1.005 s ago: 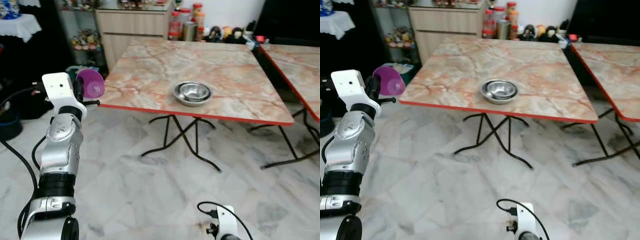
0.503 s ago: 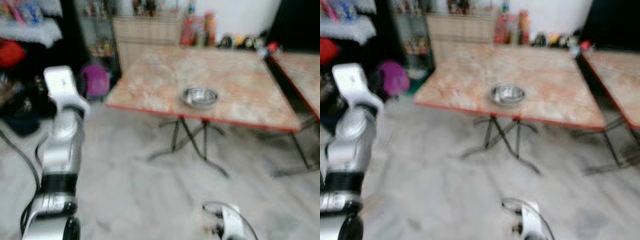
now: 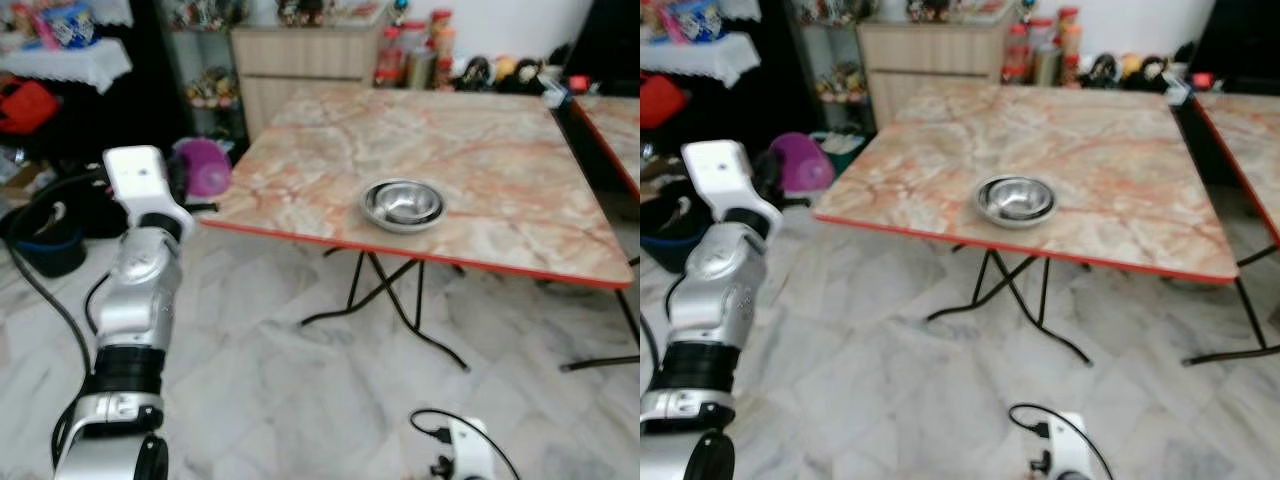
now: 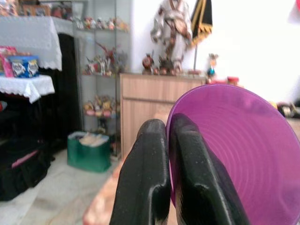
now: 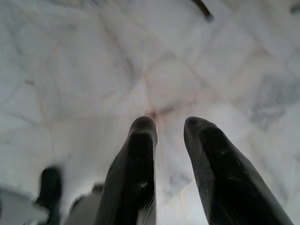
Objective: Setting the table
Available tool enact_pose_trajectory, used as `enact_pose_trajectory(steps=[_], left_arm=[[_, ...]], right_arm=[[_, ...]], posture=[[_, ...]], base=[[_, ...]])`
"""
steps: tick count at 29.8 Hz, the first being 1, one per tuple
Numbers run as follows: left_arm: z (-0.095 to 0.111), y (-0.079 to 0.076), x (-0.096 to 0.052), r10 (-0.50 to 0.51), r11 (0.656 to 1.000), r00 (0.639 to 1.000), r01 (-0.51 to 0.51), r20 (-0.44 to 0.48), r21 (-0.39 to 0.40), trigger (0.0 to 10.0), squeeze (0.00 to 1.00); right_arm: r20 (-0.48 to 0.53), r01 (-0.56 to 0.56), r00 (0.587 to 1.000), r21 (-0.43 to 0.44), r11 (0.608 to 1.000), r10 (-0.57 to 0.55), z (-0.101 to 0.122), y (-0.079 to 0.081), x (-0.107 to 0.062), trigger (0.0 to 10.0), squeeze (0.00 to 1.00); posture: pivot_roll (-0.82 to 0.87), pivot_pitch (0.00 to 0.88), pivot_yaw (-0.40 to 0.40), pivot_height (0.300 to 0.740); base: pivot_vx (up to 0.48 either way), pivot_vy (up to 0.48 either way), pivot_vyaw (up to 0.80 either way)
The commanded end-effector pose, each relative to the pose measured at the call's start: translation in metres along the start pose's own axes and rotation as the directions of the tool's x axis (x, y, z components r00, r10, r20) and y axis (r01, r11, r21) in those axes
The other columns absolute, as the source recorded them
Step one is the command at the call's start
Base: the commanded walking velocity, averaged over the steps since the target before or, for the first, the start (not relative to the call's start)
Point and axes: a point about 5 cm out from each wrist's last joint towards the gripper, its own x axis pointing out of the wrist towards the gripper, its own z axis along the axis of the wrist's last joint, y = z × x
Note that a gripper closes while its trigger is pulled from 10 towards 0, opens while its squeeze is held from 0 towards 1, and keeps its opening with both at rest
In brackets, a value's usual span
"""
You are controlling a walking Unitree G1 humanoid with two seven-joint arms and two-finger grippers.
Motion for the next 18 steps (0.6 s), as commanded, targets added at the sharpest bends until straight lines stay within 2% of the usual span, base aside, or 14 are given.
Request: enact_pose_trajectory(steps=[1, 10, 13, 18], left_arm=[[0.0057, 0.0120, -0.0003, 0.033, 0.999, 0.999, -0.034, 0.013, 0.020, 10.0, 0.00], [0.0045, 0.0085, -0.0011, 0.021, 1.000, 1.000, -0.021, 0.009, 0.018, 10.0, 0.00], [0.0056, 0.0086, -0.0012, 0.019, 1.000, 1.000, -0.019, 0.011, 0.018, 10.0, 0.00], [0.0056, 0.0083, -0.0012, 0.016, 1.000, 1.000, -0.016, 0.011, 0.016, 10.0, 0.00]], right_arm=[[0.026, -0.028, 0.999, -0.004, 1.000, 0.028, 0.0077, 0.0121, 0.0013, 10.0, 0.00], [0.015, -0.023, 1.000, 0.003, 1.000, 0.023, 0.0063, 0.0115, 0.0013, 10.0, 0.00], [0.011, -0.031, 0.999, -0.015, 0.999, 0.031, 0.0061, 0.0116, 0.0013, 10.0, 0.00], [0.006, -0.023, 1.000, -0.013, 1.000, 0.023, 0.0055, 0.0111, 0.0013, 10.0, 0.00]], posture=[[0.11, 0.000, -0.005, 0.740], [0.11, 0.000, -0.007, 0.740], [0.11, 0.000, -0.009, 0.740], [0.11, 0.000, -0.010, 0.740]], base=[[0.480, 0.000, 0.00], [0.480, 0.000, 0.00], [0.480, 0.000, -0.64], [0.332, 0.000, 0.00]])
